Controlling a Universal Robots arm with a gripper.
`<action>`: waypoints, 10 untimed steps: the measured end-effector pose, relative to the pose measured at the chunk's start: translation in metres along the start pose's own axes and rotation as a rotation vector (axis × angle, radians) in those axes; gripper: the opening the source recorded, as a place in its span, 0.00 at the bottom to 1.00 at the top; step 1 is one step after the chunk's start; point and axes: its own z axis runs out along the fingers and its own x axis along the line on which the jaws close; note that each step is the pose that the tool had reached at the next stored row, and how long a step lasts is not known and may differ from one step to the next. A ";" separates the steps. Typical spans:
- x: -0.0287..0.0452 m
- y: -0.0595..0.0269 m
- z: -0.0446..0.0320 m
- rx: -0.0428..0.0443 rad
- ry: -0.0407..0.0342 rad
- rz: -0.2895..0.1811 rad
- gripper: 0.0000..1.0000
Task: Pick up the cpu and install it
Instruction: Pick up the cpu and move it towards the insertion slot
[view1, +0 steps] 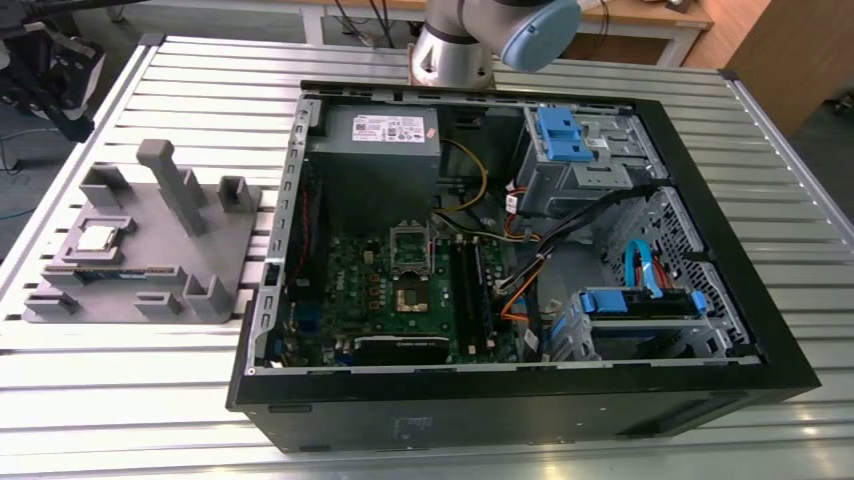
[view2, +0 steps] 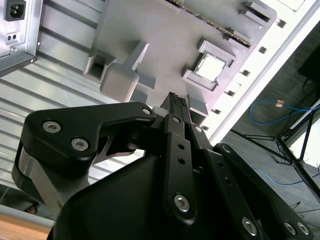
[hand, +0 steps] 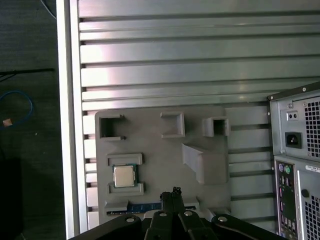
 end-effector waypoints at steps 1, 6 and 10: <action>0.0000 0.0000 0.0002 0.0000 -0.0001 0.000 0.11; 0.0001 -0.0004 0.0043 -0.0001 -0.0002 0.000 0.11; 0.0004 -0.0015 0.0111 0.0000 0.0000 0.000 0.11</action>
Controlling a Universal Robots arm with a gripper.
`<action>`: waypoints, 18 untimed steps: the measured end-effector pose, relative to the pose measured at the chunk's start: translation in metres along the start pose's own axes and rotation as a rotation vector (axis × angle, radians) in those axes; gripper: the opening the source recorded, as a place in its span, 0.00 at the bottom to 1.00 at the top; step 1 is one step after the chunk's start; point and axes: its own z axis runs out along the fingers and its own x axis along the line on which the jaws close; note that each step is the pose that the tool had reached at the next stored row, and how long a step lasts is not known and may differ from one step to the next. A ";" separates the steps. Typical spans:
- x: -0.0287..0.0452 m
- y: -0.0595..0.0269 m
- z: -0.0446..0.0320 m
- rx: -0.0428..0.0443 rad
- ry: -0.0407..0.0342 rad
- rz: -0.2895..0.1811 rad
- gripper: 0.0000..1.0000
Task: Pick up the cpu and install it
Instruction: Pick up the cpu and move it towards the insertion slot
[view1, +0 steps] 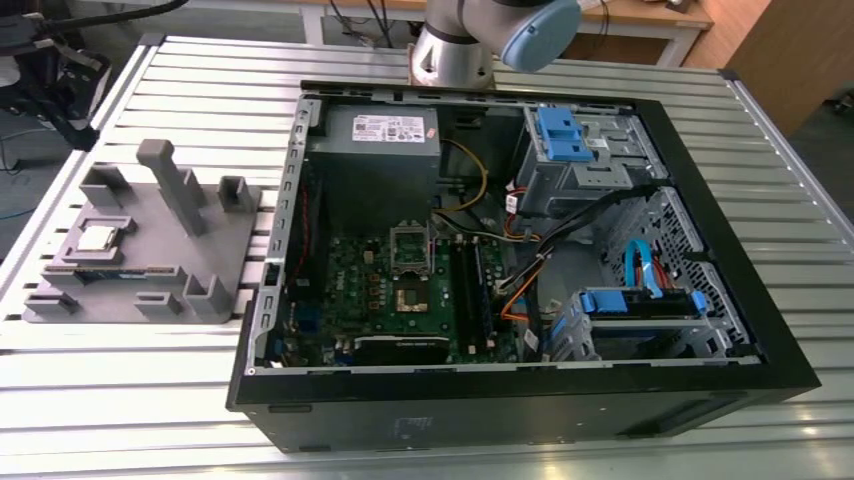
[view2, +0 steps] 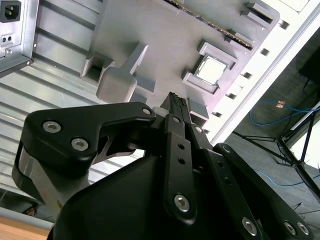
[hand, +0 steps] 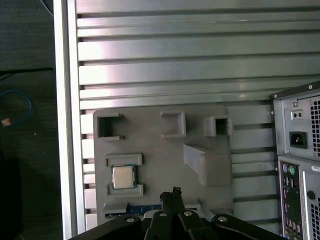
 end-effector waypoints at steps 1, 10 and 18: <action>0.0000 -0.0003 0.0018 0.0000 0.0000 0.000 0.11; 0.0005 -0.0021 0.0146 0.0001 0.0007 0.000 0.11; 0.0007 -0.0023 0.0186 -0.0001 0.0007 0.000 0.11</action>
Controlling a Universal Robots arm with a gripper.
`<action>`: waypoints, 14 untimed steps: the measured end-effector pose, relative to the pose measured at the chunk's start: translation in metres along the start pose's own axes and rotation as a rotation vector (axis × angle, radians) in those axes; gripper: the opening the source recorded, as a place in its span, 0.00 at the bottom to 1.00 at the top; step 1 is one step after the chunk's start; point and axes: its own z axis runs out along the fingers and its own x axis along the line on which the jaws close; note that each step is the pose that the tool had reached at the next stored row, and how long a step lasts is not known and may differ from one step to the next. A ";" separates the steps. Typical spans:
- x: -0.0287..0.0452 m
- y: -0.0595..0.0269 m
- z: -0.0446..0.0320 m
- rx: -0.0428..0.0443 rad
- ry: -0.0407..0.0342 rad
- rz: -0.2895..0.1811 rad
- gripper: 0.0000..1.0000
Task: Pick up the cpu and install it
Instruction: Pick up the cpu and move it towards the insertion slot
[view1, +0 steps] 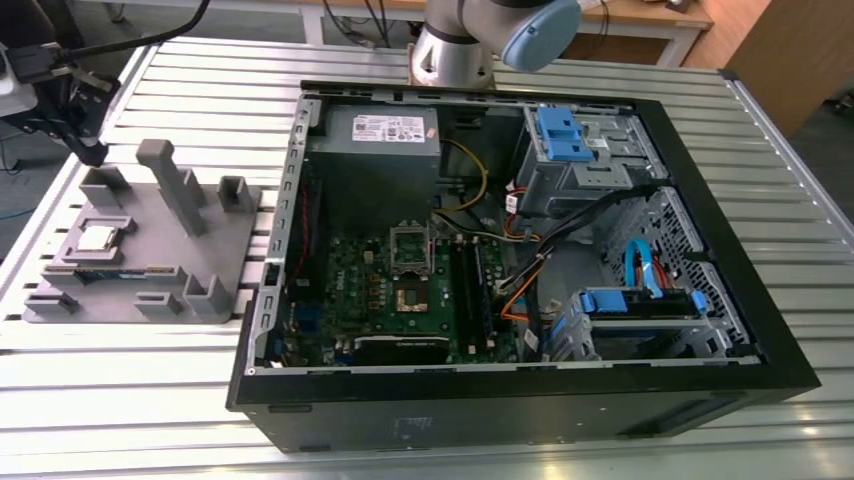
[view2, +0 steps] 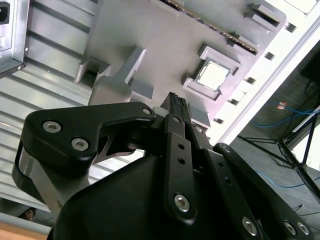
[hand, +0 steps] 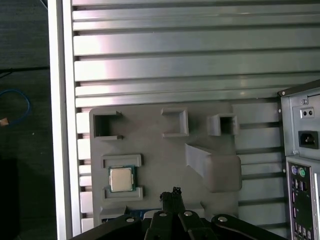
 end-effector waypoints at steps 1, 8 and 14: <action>0.0000 0.0000 0.0008 0.0001 0.0002 0.000 0.11; 0.0003 -0.0004 0.0071 0.0001 0.0001 0.000 0.11; 0.0006 -0.0006 0.0098 0.0002 0.0004 0.000 0.11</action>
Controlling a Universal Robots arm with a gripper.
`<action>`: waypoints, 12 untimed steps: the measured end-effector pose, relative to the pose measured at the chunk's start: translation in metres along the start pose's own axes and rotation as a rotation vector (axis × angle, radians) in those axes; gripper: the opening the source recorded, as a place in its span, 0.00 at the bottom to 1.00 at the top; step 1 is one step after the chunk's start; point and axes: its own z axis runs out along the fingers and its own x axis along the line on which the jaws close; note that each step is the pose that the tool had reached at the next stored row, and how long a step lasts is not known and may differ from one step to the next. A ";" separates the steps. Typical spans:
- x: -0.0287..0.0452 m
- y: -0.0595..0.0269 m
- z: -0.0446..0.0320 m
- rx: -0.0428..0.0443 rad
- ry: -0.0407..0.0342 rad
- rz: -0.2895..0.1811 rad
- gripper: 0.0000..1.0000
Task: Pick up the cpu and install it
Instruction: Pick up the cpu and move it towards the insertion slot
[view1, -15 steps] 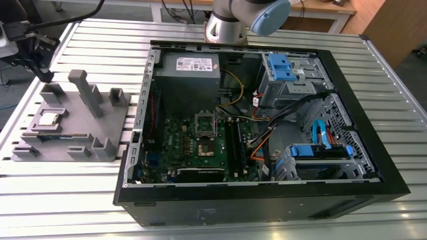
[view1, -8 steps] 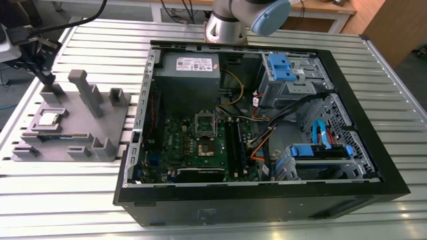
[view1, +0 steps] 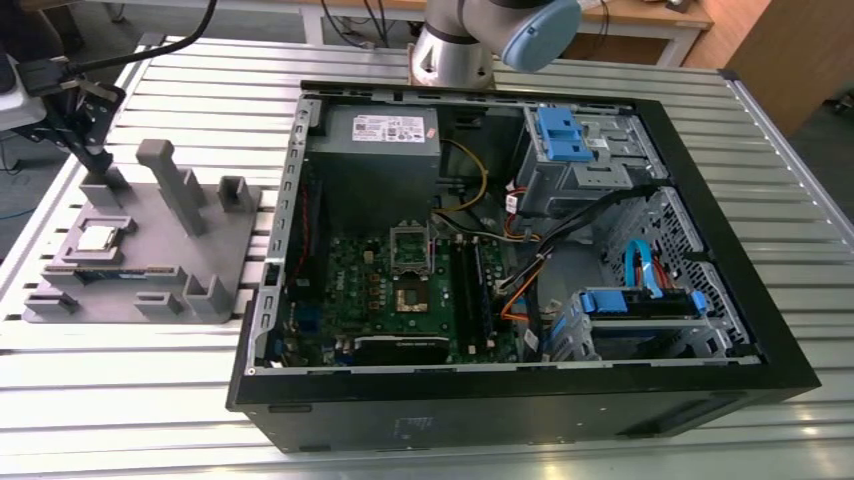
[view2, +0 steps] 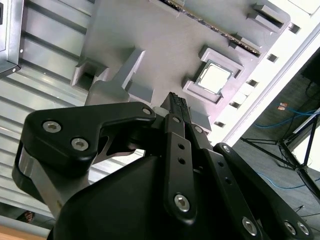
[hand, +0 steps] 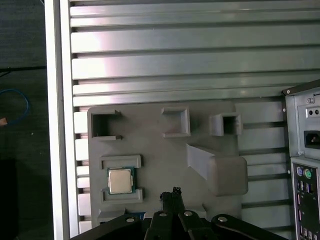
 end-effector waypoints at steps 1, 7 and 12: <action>0.0000 0.0000 0.0001 0.0000 0.0000 0.000 0.11; 0.0001 0.0000 0.0010 -0.0002 -0.0003 0.000 0.11; 0.0001 0.0000 0.0024 -0.0002 -0.0003 0.000 0.11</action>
